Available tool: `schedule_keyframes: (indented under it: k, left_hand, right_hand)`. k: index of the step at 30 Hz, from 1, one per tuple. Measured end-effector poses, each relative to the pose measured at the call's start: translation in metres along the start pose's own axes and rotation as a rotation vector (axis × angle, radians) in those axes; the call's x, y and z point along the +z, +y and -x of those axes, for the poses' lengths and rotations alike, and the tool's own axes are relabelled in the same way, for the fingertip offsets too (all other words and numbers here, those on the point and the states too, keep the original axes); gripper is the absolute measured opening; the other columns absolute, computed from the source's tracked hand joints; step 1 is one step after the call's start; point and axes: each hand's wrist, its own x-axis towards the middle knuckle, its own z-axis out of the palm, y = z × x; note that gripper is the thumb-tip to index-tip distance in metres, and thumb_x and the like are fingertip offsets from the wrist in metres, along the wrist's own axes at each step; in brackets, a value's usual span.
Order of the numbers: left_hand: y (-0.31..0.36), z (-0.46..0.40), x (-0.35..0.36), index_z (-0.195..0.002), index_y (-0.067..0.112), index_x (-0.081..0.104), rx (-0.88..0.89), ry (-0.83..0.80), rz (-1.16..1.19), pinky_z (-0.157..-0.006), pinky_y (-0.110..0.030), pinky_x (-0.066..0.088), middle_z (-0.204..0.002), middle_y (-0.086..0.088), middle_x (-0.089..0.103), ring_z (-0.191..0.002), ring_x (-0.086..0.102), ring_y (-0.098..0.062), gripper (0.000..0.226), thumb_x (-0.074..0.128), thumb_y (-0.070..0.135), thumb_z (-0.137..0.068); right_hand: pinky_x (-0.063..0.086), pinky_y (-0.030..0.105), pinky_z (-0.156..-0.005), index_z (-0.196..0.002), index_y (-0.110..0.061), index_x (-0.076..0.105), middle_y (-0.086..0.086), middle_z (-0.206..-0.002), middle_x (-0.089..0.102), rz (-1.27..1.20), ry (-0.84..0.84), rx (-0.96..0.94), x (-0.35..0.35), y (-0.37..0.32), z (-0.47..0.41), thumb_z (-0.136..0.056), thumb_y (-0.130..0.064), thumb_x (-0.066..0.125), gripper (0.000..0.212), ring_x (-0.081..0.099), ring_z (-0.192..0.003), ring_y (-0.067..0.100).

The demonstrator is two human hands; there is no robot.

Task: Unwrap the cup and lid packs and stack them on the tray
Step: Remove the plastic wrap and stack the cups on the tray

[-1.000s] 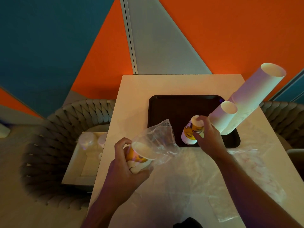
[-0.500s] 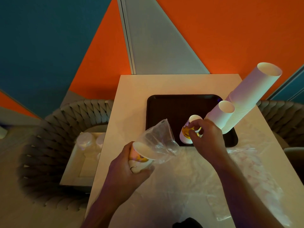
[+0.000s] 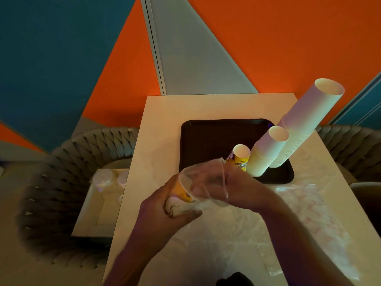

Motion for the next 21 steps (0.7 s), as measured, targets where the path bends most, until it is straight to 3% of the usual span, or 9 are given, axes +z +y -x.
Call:
schedule_keyframes:
  k: [2,6,10,12,16,19,21]
  left_hand:
    - [-0.002,0.000,0.000,-0.130,0.053,0.048,0.011,-0.009,-0.025,-0.077,-0.005,0.048,-0.110,0.027,0.067,-0.104,0.061,0.009,0.078,0.080,0.059,-0.060]
    - [-0.005,0.001,-0.002,-0.136,0.054,0.039,0.020,-0.058,-0.051,-0.079,-0.005,0.048,-0.118,0.022,0.064,-0.106,0.059,0.009,0.085,0.076,0.063,-0.061]
    - [-0.005,0.001,-0.004,-0.130,0.058,0.040,0.035,-0.069,-0.076,-0.082,-0.008,0.051,-0.115,0.026,0.065,-0.105,0.061,0.009,0.079,0.077,0.063,-0.060]
    - [-0.001,0.001,-0.004,-0.124,0.056,0.045,0.036,-0.068,-0.060,-0.080,-0.007,0.050,-0.109,0.031,0.067,-0.102,0.063,0.010,0.070,0.079,0.055,-0.063]
    - [0.000,0.000,-0.006,-0.116,0.052,0.051,0.023,-0.050,-0.036,-0.078,-0.005,0.049,-0.111,0.042,0.061,-0.102,0.063,0.012,0.056,0.079,0.046,-0.067]
    - [-0.003,0.000,-0.008,-0.117,0.052,0.050,0.018,-0.037,-0.026,-0.078,-0.002,0.047,-0.109,0.047,0.059,-0.104,0.060,0.015,0.055,0.077,0.046,-0.070]
    - [-0.003,0.000,-0.009,-0.117,0.052,0.050,0.015,-0.034,-0.024,-0.076,0.000,0.045,-0.106,0.049,0.058,-0.104,0.059,0.017,0.053,0.075,0.045,-0.071]
  right_hand:
    - [0.054,0.062,-0.084,-0.101,-0.007,0.075,0.013,-0.102,0.072,-0.045,-0.068,-0.005,0.001,-0.001,-0.001,-0.088,-0.021,0.078,0.020,0.070,-0.098,0.033]
    - [0.054,0.060,-0.093,-0.104,-0.011,0.075,0.008,-0.105,0.074,-0.080,-0.133,0.042,0.005,0.003,0.000,-0.089,-0.020,0.079,0.019,0.071,-0.102,0.030]
    - [0.056,0.058,-0.084,-0.094,-0.005,0.076,0.016,-0.099,0.070,-0.051,-0.058,0.058,0.002,0.004,0.000,-0.082,-0.023,0.084,0.024,0.070,-0.094,0.034]
    - [0.056,0.052,-0.076,-0.096,0.004,0.072,0.022,-0.096,0.067,-0.092,0.000,0.082,-0.003,0.004,0.001,-0.078,-0.021,0.085,0.034,0.068,-0.090,0.040]
    - [0.054,0.034,-0.075,-0.102,0.004,0.062,0.017,-0.096,0.065,-0.217,0.137,0.150,-0.013,0.007,0.004,-0.066,-0.029,0.087,0.055,0.067,-0.088,0.024]
    - [0.056,0.048,-0.090,-0.114,-0.011,0.061,0.015,-0.118,0.069,-0.291,0.156,0.195,-0.022,0.010,0.008,-0.064,-0.035,0.086,0.062,0.067,-0.108,0.036]
    - [0.056,0.047,-0.094,-0.118,-0.026,0.064,0.009,-0.119,0.068,-0.270,0.127,0.217,-0.026,0.010,0.011,-0.063,-0.039,0.086,0.061,0.066,-0.112,0.032]
